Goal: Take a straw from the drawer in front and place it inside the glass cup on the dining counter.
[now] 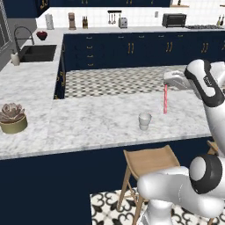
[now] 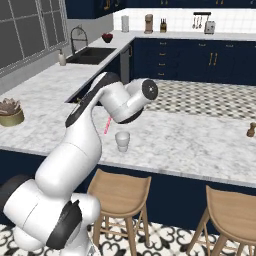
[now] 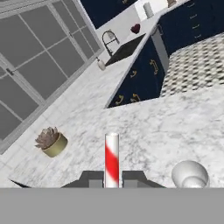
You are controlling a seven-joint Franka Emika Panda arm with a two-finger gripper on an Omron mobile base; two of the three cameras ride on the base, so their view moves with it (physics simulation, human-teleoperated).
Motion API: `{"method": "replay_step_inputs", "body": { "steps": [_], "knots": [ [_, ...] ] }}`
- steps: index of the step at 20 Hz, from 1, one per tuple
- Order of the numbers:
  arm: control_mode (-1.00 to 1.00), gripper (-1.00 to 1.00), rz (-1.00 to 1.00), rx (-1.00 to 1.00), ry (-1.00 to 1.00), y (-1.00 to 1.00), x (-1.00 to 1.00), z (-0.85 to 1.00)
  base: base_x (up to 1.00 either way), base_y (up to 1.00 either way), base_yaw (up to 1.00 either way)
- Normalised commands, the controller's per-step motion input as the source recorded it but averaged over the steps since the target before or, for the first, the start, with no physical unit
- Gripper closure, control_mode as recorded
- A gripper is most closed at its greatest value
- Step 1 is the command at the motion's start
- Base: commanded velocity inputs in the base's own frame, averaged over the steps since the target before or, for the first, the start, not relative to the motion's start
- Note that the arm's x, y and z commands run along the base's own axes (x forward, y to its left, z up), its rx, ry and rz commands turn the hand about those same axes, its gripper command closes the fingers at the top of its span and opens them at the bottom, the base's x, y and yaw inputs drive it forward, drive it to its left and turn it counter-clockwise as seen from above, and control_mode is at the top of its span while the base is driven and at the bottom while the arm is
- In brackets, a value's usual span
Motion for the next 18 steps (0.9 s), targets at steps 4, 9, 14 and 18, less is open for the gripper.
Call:
{"method": "replay_step_inputs", "body": {
  "steps": [4, 9, 14, 18],
  "knots": [
    [-1.0, 1.0, 0.33, -0.23, -0.13, 0.2, 0.18, -0.41, 0.0, 0.0, 0.0],
    [-1.0, 1.0, 0.15, -0.17, -0.15, 0.32, 0.07, -0.07, 0.0, 0.0, 0.0],
    [-1.0, 1.0, 0.11, -0.07, -0.08, 0.33, 0.18, -0.01, 0.0, 0.0, 0.0],
    [-1.0, 1.0, 0.07, -0.01, -0.07, 0.1, 0.24, -0.18, 0.0, 0.0, 0.0]
  ]
}}
